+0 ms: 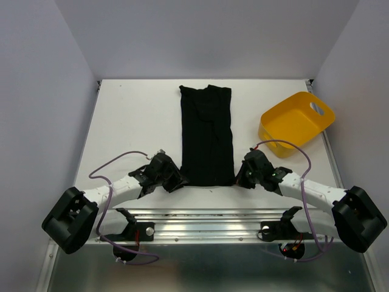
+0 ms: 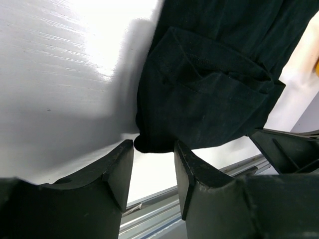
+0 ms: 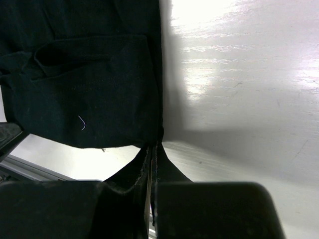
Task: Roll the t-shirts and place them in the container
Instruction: Roll the T-shirt to the center of the board.
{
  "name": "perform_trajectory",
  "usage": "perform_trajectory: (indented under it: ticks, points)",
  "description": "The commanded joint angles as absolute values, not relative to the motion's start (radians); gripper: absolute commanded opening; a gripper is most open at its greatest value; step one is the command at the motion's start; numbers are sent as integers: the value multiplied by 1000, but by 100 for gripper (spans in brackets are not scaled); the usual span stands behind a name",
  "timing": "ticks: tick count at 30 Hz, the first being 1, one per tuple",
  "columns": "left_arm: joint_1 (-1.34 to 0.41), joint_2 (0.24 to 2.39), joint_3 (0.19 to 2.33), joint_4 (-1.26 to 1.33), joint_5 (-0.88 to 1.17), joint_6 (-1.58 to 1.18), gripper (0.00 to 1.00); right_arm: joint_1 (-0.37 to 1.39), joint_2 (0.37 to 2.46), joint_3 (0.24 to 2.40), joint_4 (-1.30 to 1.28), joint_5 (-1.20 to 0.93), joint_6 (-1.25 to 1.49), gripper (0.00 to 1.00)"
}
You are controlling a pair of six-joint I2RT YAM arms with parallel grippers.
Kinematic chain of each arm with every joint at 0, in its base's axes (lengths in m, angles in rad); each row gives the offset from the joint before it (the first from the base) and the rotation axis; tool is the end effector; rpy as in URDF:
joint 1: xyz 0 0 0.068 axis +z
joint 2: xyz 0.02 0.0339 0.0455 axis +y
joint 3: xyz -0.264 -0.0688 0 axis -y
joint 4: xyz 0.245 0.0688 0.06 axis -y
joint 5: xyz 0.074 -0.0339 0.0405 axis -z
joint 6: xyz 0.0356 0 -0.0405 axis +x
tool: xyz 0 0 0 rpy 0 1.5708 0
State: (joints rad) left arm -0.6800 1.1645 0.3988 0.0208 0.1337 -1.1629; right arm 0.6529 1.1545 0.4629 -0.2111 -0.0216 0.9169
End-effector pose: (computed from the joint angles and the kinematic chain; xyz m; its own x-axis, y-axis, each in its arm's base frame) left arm 0.1636 -0.1384 0.1554 -0.8511 -0.4818 -0.2087 -0.2064 0.6725 -0.7107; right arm 0.1648 0.1270 0.1589 -0.8698 0.3338 -0.3634 0.1190 0.8566 0.5020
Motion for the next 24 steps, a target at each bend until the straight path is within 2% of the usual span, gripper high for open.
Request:
perform_trajectory:
  ticks: [1, 13, 16, 18, 24]
  points:
    - [-686, 1170, 379, 58, 141, -1160, 50, 646, 1164, 482, -209, -5, 923, 1]
    - [-686, 1100, 344, 14, 117, -1186, 51, 646, 1164, 471, -196, -5, 927, 1]
    - [-686, 1092, 337, 14, 106, -1195, 46, 646, 1166, 469, -193, -5, 928, 1]
    - [-686, 1101, 339, 17, 107, -1195, 38, 646, 1167, 471, -190, -6, 928, 1]
    - [-686, 1141, 354, 38, 117, -1183, 27, 646, 1166, 468, -192, -5, 930, 1]
